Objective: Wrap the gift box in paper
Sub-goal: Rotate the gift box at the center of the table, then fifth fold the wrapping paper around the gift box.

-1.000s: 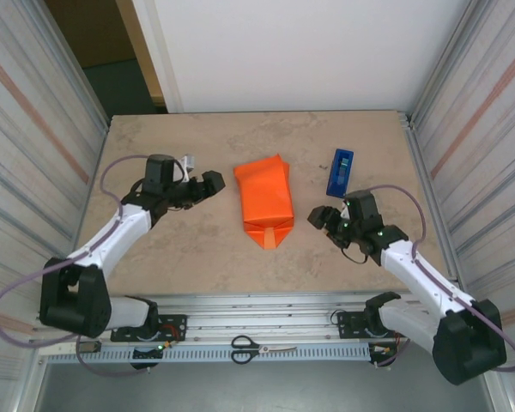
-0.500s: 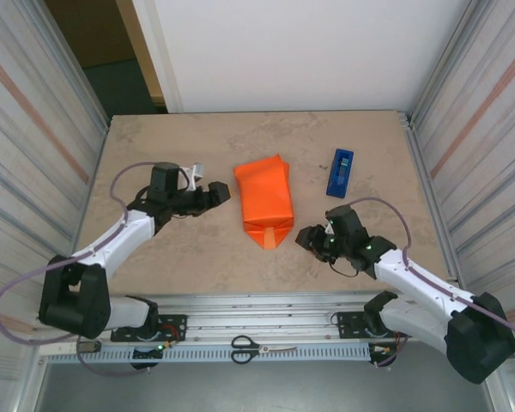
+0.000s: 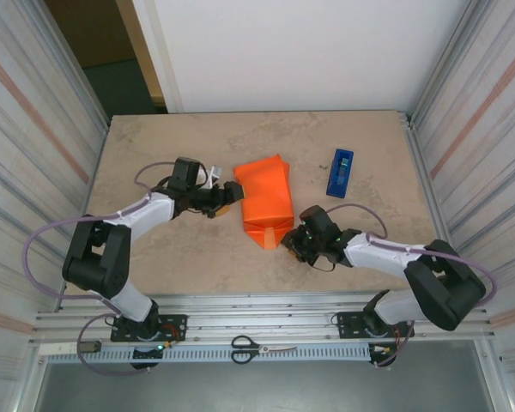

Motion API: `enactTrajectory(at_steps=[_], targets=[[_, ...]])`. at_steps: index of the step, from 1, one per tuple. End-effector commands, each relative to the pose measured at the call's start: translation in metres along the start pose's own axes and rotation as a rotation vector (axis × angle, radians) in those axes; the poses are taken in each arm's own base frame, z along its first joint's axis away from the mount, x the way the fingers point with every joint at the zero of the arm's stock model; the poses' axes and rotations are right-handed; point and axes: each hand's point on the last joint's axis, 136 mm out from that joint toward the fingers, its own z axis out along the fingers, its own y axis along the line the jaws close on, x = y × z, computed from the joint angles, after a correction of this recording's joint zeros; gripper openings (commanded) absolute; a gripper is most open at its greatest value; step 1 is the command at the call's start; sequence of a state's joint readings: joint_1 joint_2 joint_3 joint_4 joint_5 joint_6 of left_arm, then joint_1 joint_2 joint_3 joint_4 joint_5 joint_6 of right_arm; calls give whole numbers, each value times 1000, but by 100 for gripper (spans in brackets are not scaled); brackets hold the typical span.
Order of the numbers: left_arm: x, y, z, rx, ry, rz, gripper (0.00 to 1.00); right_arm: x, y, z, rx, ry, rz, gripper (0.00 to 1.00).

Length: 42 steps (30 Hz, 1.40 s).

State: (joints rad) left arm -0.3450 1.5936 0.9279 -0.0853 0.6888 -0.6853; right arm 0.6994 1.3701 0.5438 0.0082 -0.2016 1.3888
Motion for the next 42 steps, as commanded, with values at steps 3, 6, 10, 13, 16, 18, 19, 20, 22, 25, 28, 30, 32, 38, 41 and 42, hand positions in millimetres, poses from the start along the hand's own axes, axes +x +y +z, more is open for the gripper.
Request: enactTrajectory(at_steps=[3, 6, 10, 13, 16, 18, 19, 20, 22, 25, 28, 30, 32, 38, 41, 42], targets=[[-4, -1, -6, 32, 9, -21, 83, -6, 10, 19, 15, -23, 66, 27], [-6, 3, -9, 35, 7, -33, 83, -8, 15, 28, -8, -26, 73, 26], [-8, 7, -15, 41, -5, -41, 83, -9, 15, 37, 22, -21, 72, 23], [-9, 8, -17, 42, -6, -43, 83, -6, 10, 43, 48, -10, 80, 22], [-9, 9, -20, 43, -7, -44, 83, -6, 8, 45, 48, -17, 83, 22], [-8, 9, -21, 40, -10, -45, 83, -5, 9, 46, 50, -12, 84, 21], [-9, 9, -21, 40, -10, -44, 83, -5, 10, 46, 48, -13, 82, 21], [-9, 9, -21, 40, -10, -43, 83, -5, 10, 45, 47, -16, 79, 20], [-8, 9, -22, 39, -9, -43, 83, -6, 12, 43, 44, -24, 74, 21], [-8, 6, -24, 44, -13, -32, 83, -8, 15, 37, 42, -43, 51, 22], [-8, 4, -26, 45, -21, 1, 83, -11, 24, 37, 1, -45, 24, 25], [-8, 4, -28, 35, -29, 19, 83, -12, 32, 39, -34, -43, 15, 26], [-5, 5, -30, 26, -28, 37, 83, -14, 40, 40, -63, -44, 4, 26], [3, 5, -33, 15, -25, 84, 83, -14, 50, 35, -103, -55, -32, 29], [9, 1, -32, -6, -21, 147, 83, -14, 51, 30, -127, -74, -44, 31], [11, 0, -33, -20, -25, 173, 83, -14, 53, 29, -140, -80, -48, 32]])
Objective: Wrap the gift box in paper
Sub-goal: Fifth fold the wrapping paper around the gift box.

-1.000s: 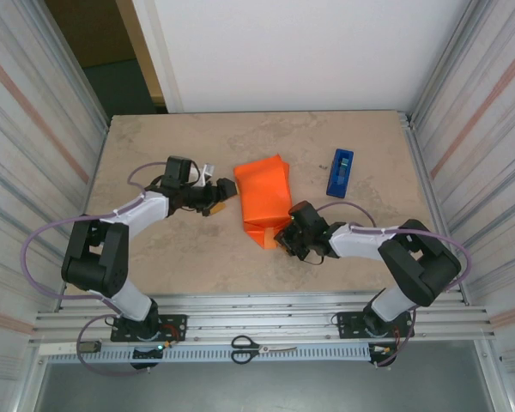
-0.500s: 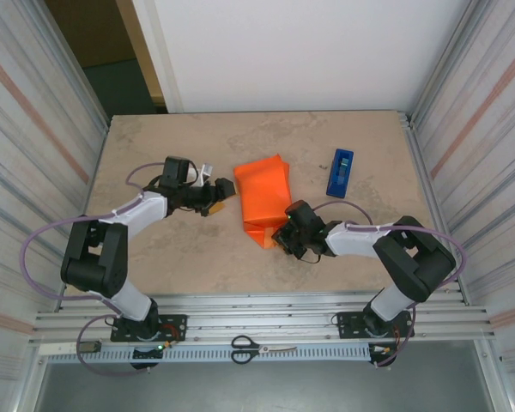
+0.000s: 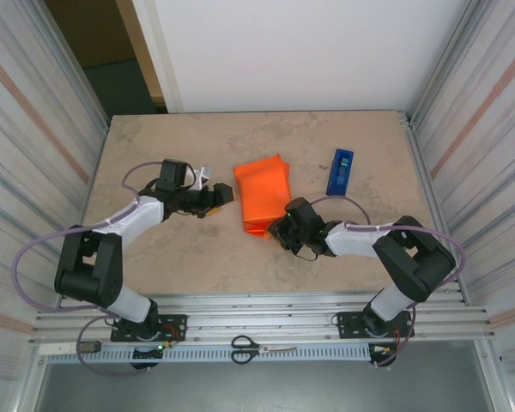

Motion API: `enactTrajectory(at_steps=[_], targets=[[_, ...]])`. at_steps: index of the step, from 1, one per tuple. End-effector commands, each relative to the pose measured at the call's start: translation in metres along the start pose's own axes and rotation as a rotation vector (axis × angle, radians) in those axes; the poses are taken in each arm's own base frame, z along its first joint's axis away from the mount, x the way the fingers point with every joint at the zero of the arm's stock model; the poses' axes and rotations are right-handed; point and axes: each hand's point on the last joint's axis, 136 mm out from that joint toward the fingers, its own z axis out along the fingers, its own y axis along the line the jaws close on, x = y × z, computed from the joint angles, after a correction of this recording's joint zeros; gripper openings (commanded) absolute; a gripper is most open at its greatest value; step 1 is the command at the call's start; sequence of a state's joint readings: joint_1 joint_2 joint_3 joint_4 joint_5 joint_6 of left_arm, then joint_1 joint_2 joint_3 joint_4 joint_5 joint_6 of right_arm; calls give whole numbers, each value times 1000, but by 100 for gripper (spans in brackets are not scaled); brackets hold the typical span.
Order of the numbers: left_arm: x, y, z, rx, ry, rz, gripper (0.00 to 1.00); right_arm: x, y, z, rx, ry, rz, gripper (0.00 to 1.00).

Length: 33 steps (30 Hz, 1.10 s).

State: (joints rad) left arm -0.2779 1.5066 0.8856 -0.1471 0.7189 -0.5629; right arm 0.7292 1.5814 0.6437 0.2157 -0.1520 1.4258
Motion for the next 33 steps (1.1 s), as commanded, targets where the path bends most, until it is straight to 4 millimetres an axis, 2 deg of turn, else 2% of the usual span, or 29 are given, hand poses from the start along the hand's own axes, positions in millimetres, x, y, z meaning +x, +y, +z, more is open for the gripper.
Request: enactTrajectory(at_steps=[1, 4, 9, 11, 14, 18, 21, 26, 33], targets=[[11, -7, -5, -47, -8, 132, 83, -3, 13, -8, -61, -39, -48, 32], [15, -10, -6, -149, -62, 309, 83, -5, 15, -10, -71, -51, -51, 32], [25, -32, -9, -227, -173, 789, 86, -6, 18, -10, -89, -54, -49, 32], [42, -43, -4, -206, -184, 1061, 86, -6, 18, -10, -90, -56, -44, 32], [59, -50, 3, -233, -182, 1377, 89, -5, 18, -11, -88, -54, -39, 32], [68, -43, 17, -261, -122, 1571, 89, -6, 16, -14, -88, -60, -39, 32], [66, -40, 30, -328, -129, 1702, 91, -7, 15, -15, -89, -66, -34, 32], [68, -48, 48, -329, -151, 1808, 95, -8, 15, -12, -94, -62, -21, 32], [65, -39, 69, -376, -101, 1835, 98, -8, 20, -9, -116, -58, -8, 32]])
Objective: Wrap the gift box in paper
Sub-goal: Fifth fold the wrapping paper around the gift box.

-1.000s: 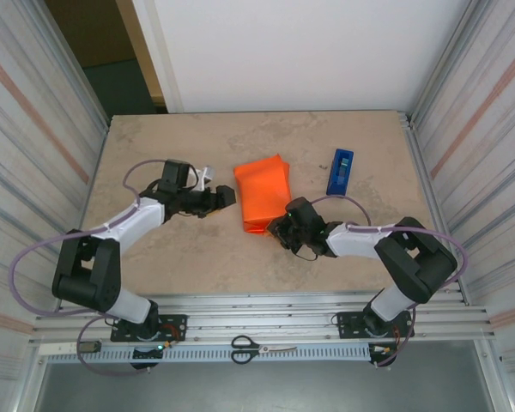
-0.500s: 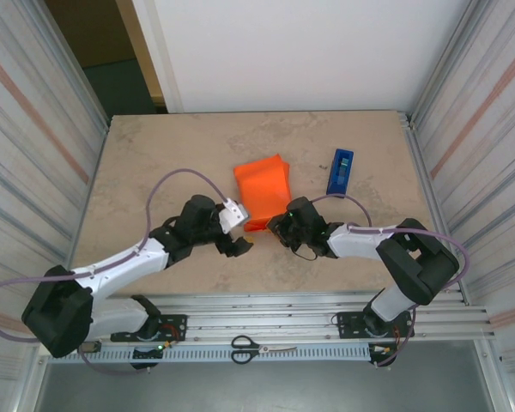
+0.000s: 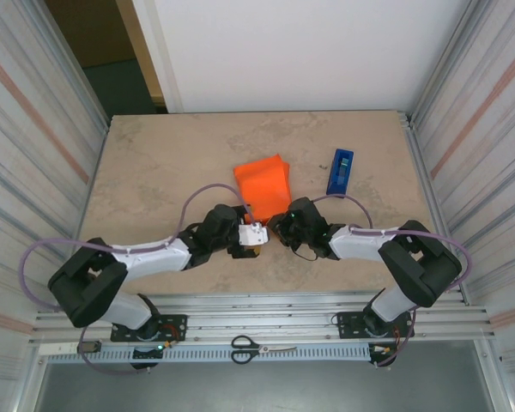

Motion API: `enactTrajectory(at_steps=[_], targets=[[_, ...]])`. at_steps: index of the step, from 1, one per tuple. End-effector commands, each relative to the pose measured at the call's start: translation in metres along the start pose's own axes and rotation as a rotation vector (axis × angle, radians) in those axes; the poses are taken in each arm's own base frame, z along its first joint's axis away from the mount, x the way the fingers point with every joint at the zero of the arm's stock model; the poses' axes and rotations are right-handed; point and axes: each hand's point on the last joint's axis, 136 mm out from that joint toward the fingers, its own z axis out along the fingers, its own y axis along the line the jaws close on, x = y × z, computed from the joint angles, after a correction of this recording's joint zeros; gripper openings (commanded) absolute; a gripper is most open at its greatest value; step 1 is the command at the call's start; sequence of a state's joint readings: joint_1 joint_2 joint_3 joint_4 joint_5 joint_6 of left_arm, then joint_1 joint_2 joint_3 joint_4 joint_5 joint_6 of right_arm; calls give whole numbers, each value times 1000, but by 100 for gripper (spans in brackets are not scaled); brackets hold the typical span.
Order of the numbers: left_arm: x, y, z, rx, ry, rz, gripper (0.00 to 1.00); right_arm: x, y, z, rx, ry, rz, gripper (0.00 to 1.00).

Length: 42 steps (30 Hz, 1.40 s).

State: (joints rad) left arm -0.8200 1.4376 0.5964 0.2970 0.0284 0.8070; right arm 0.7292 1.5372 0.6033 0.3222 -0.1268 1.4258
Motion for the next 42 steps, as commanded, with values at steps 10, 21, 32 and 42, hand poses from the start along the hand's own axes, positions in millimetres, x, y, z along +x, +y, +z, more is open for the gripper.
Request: enactTrajectory(at_steps=[10, 21, 32, 42], targets=[[-5, 35, 25, -126, 59, 6, 86, -4, -4, -1, -2, -20, 15, 32], [-2, 21, 34, -34, 60, -91, 66, -15, -1, -17, -8, -49, 5, 34], [4, 8, 43, 37, 96, -166, 56, -30, -20, -45, 42, -93, -14, 33], [9, 5, 45, 49, 127, -216, 55, -2, -25, -28, 59, -17, -44, 11]])
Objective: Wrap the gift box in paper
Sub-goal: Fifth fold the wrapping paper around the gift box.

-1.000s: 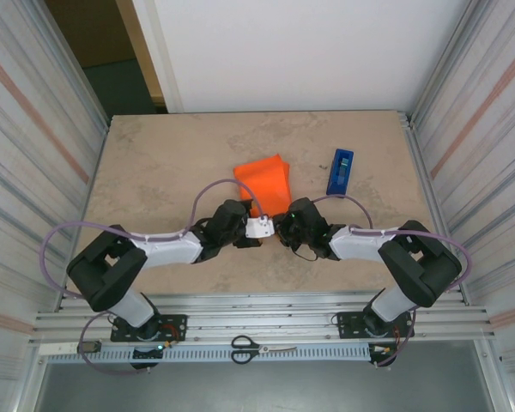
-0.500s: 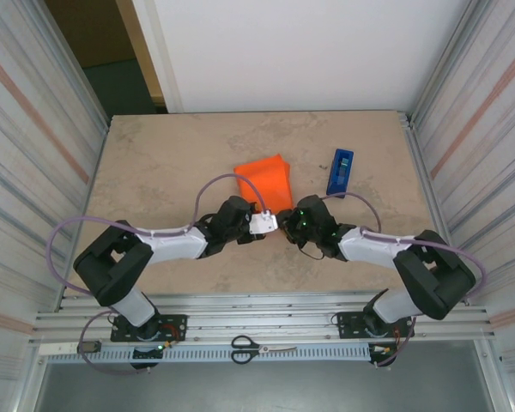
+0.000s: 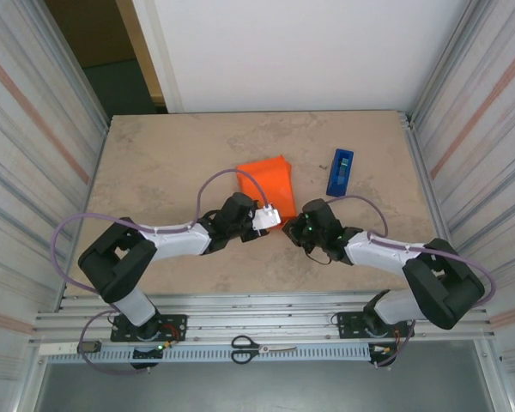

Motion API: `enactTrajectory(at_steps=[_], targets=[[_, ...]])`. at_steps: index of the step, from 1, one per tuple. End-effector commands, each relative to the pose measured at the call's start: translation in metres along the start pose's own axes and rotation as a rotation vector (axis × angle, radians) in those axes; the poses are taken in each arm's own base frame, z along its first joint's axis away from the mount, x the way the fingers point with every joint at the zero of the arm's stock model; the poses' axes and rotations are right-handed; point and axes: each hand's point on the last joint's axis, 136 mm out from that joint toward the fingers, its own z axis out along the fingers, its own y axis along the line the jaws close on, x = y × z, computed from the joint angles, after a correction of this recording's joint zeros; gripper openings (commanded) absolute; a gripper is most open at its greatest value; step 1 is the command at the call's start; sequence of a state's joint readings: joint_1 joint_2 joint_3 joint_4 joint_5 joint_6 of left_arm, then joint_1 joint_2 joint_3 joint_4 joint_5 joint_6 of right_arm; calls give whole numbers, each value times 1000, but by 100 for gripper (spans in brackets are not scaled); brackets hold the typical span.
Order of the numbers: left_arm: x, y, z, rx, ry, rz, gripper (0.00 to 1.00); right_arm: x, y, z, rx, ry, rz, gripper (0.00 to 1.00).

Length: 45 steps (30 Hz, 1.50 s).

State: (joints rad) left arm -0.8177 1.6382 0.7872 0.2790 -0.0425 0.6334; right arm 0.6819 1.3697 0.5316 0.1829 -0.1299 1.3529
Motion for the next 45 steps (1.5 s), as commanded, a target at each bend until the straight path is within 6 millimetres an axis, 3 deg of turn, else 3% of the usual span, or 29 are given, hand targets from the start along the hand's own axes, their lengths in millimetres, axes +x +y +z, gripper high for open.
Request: enactTrajectory(at_steps=[1, 5, 12, 25, 32, 45], targets=[[18, -19, 4, 83, 64, -43, 55, 10, -5, 8, 14, 8, -9, 10], [20, -23, 3, 100, 65, -66, 55, 16, -2, 22, -18, 8, 2, 6], [19, -25, 2, 109, 59, -107, 56, -5, 14, 27, -76, -79, 6, 6], [-11, -9, -17, 82, -53, -87, 75, -29, 18, 28, -98, -102, 6, 6], [-7, -4, -22, 74, -68, -29, 80, -35, 22, 27, -101, -99, -6, 6], [-3, -5, -3, 110, -50, 27, 84, -38, 24, 28, -91, -94, -9, 6]])
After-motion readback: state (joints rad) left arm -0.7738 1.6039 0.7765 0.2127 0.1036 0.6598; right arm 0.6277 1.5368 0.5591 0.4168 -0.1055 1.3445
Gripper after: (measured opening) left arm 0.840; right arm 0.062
